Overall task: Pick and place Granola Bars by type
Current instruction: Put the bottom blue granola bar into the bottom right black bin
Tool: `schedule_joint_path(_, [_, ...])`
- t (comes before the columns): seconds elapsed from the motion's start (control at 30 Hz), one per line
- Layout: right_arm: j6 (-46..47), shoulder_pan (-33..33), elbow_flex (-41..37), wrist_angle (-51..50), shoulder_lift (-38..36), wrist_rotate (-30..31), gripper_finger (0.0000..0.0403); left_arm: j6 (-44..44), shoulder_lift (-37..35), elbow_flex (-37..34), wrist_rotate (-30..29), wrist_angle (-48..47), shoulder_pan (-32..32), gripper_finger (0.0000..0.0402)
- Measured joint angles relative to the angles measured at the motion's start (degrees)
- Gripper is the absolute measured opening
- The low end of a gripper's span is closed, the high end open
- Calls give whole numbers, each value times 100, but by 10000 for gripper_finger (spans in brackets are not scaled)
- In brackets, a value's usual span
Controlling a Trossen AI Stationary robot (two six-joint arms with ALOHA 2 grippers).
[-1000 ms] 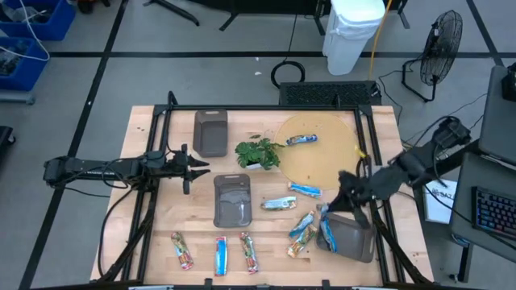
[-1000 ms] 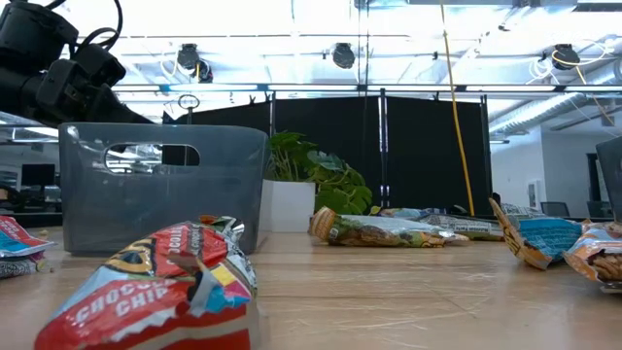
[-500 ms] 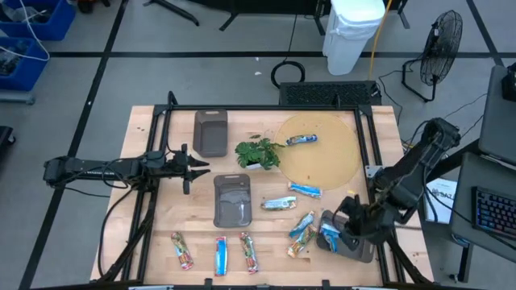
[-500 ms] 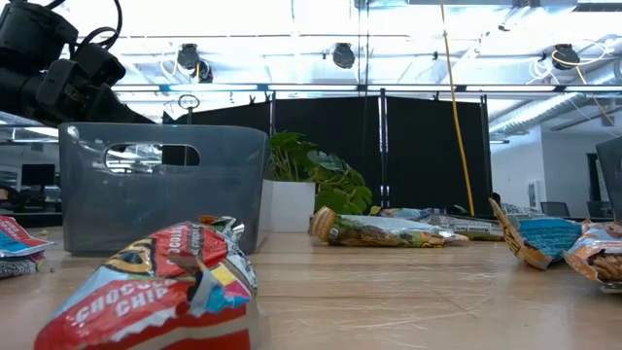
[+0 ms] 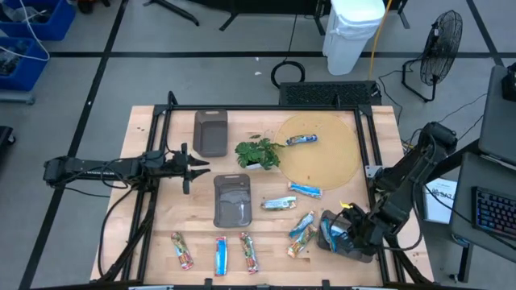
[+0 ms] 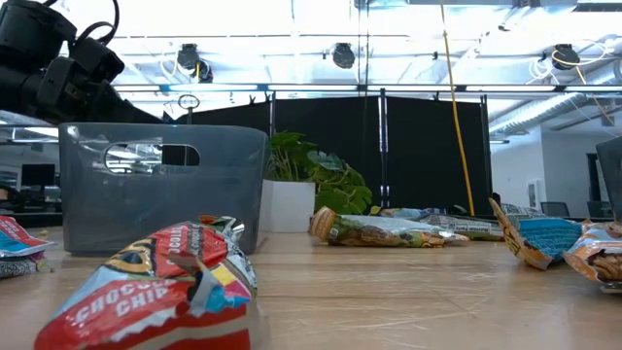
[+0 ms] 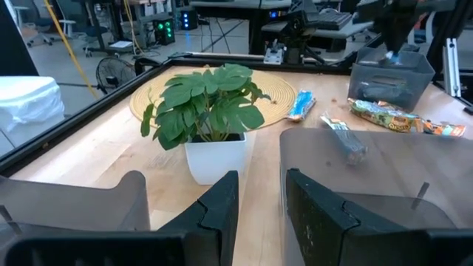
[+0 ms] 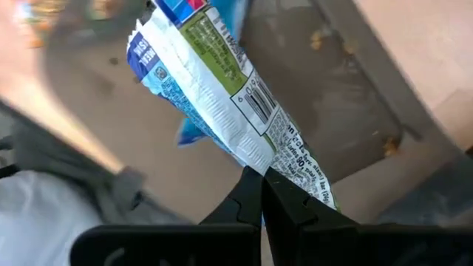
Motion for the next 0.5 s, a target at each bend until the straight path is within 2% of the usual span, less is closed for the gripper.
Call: schedule_joint_path(0.5, [153,-2,-1442,1822,8,-26,0,28,0,-1,0,-1,1,118])
